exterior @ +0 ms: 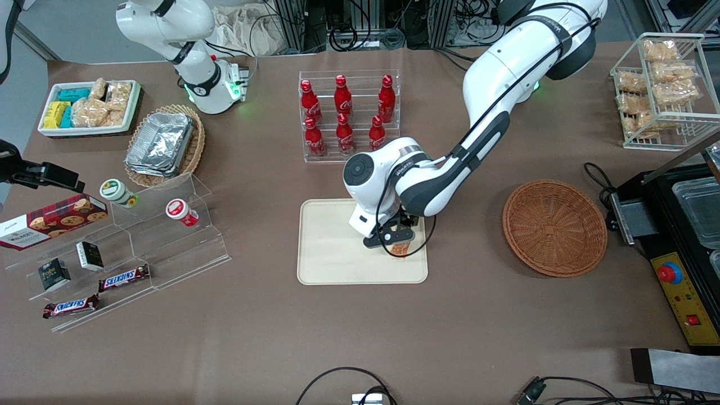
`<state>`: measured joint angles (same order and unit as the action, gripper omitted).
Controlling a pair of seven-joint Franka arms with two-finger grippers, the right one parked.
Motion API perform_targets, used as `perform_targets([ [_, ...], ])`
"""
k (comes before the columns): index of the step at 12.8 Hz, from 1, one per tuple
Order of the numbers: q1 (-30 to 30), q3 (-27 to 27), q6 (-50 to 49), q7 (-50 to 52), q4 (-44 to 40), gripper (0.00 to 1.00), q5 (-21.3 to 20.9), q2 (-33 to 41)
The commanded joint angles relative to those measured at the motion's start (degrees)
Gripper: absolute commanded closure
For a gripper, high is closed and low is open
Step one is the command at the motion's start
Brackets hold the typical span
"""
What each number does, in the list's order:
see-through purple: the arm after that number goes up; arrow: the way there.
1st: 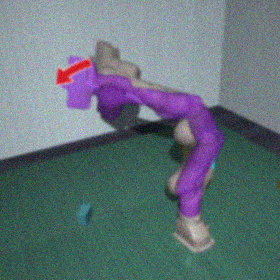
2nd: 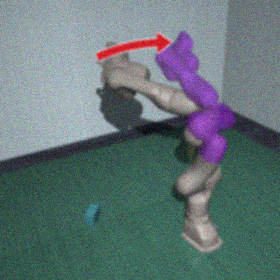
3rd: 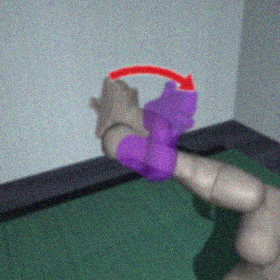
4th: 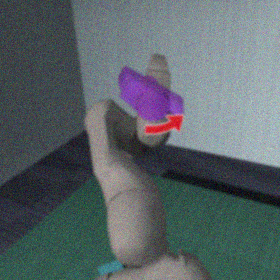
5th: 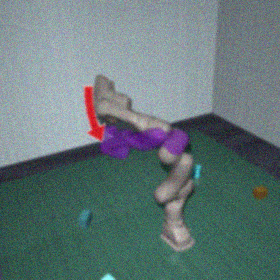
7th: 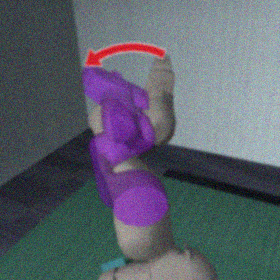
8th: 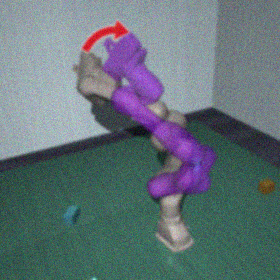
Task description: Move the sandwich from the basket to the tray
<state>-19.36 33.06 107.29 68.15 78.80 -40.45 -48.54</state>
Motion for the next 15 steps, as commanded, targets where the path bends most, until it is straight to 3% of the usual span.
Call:
perform_targets([
  [1,-0.6,-0.3,-1.1,1.8,-3.4,0.33,-0.2,-1.0],
  [7,2.3,-0.1,-1.8,1.7,-8.4,0.31,5.1,0.6],
  [15,8.4,0.3,-3.5,1.7,-12.6,0.25,9.2,4.3],
])
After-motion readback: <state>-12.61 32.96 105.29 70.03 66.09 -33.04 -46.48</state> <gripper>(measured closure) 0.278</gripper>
